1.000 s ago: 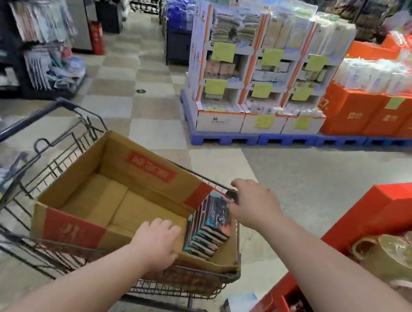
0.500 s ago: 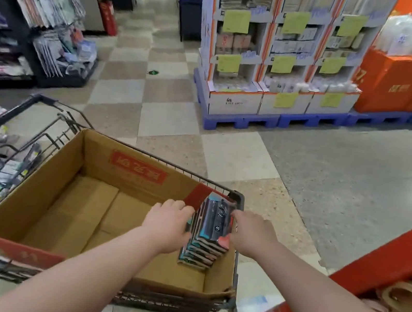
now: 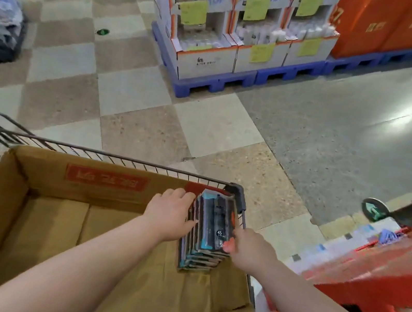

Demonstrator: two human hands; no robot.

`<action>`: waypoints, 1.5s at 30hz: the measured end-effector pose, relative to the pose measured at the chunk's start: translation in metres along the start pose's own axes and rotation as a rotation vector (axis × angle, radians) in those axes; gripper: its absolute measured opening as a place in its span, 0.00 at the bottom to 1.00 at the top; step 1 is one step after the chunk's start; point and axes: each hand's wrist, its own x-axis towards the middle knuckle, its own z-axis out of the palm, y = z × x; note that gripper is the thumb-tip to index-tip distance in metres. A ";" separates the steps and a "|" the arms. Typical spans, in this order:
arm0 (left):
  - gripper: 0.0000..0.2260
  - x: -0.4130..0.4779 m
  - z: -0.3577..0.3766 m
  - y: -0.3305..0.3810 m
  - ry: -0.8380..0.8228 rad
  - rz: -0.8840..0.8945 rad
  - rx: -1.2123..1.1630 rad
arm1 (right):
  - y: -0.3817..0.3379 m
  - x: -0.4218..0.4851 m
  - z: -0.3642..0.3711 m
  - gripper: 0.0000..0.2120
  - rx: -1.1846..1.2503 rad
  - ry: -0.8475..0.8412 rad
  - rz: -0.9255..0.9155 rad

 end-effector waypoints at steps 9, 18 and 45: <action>0.32 0.063 0.063 -0.033 -0.332 -0.022 -0.223 | -0.012 0.063 0.027 0.18 0.165 -0.120 0.174; 0.36 0.097 0.113 -0.026 -0.582 -0.315 -0.940 | -0.012 0.100 0.062 0.25 0.479 -0.068 0.379; 0.15 0.084 0.154 -0.065 -0.442 -0.699 -1.527 | -0.013 0.110 0.109 0.28 0.842 -0.262 0.671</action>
